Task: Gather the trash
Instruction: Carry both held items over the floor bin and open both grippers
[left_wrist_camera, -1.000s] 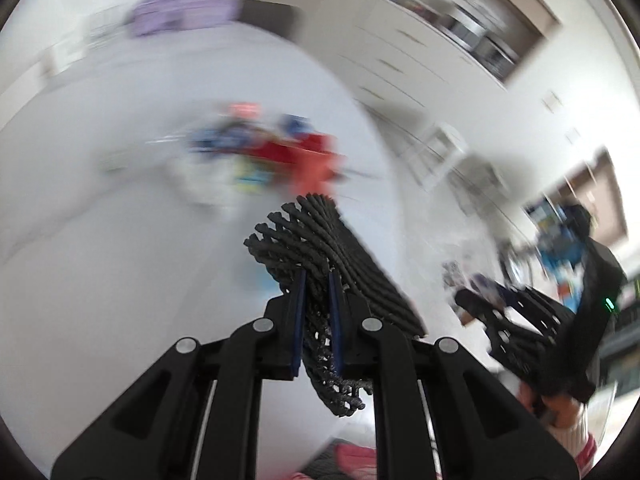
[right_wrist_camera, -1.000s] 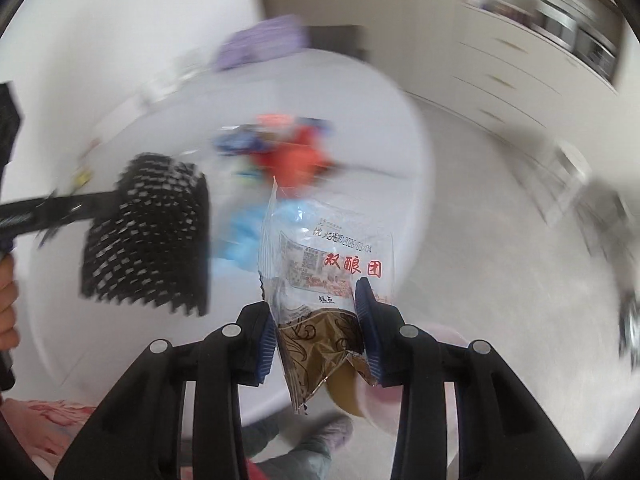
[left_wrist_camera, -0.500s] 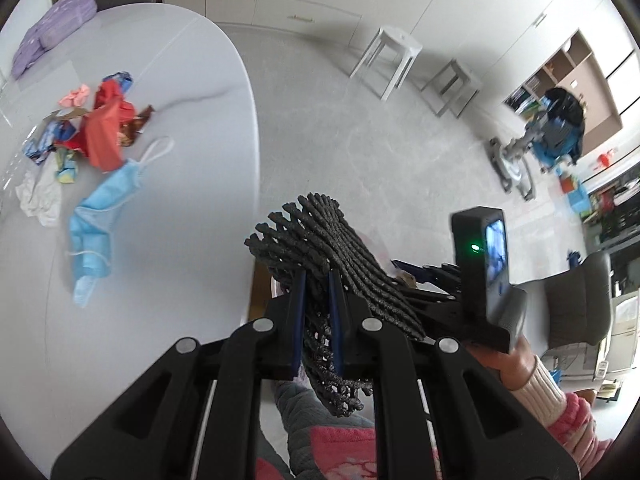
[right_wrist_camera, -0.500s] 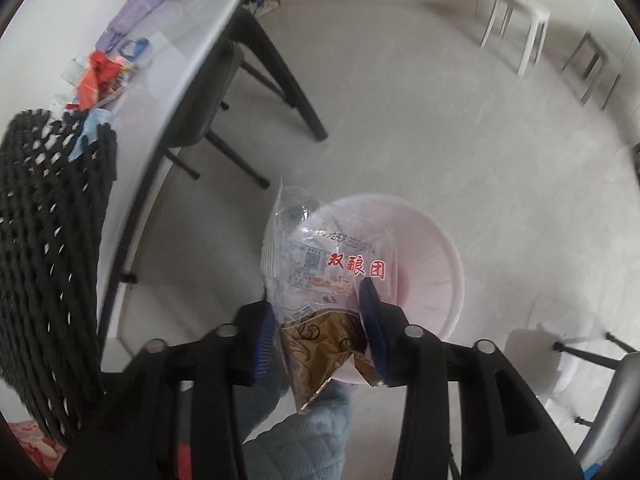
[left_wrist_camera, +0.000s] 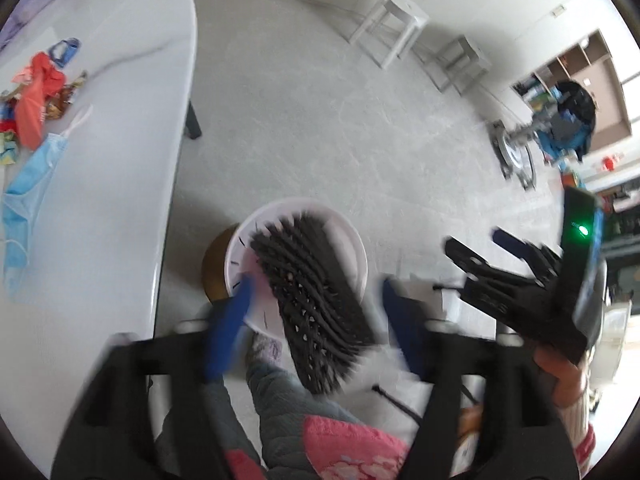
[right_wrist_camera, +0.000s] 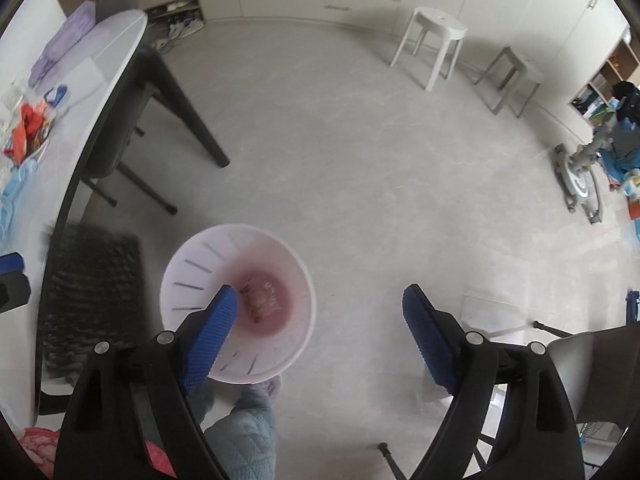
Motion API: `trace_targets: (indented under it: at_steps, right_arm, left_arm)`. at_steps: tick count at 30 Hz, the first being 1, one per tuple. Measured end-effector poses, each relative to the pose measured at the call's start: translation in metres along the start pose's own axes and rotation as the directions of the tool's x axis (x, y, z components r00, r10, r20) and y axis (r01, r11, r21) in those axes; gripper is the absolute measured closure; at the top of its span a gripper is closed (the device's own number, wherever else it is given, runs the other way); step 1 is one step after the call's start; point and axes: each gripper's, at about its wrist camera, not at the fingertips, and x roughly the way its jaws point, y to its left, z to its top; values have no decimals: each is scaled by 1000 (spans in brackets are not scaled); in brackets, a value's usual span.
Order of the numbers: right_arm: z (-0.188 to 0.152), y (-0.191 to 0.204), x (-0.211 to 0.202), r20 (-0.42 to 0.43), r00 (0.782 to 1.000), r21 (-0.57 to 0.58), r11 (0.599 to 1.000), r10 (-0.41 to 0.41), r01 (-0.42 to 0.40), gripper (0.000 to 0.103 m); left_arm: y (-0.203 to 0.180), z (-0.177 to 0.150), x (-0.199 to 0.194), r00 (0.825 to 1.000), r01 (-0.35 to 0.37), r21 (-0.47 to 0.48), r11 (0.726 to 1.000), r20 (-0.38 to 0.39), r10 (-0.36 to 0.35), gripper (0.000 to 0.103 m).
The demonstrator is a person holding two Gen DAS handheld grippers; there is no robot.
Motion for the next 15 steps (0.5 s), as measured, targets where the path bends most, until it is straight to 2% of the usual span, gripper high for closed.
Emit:
trace_targets:
  at_steps: [2, 4, 6, 9, 11, 15]
  right_arm:
    - [-1, -8, -10, 17, 1000, 6, 1000, -22, 22, 16]
    - [3, -14, -19, 30, 999, 17, 999, -34, 33, 14]
    - [7, -12, -27, 45, 998, 28, 999, -33, 32, 14]
    - [7, -8, -42, 78, 997, 36, 999, -15, 12, 7]
    - [8, -7, -54, 100, 995, 35, 999, -1, -3, 5]
    - [13, 8, -74, 141, 989, 8, 999, 43, -45, 5]
  left_arm:
    - [-6, 2, -5, 1000, 6, 24, 1000, 22, -7, 32]
    - [-15, 3, -14, 999, -7, 47, 999, 39, 5, 24]
    - [-18, 2, -27, 997, -32, 54, 998, 77, 28, 18]
    - [-21, -1, -51, 985, -94, 57, 994, 149, 85, 8]
    - [-22, -1, -65, 975, -119, 58, 991, 195, 106, 8]
    - [-15, -1, -86, 965, -124, 70, 990, 240, 104, 8]
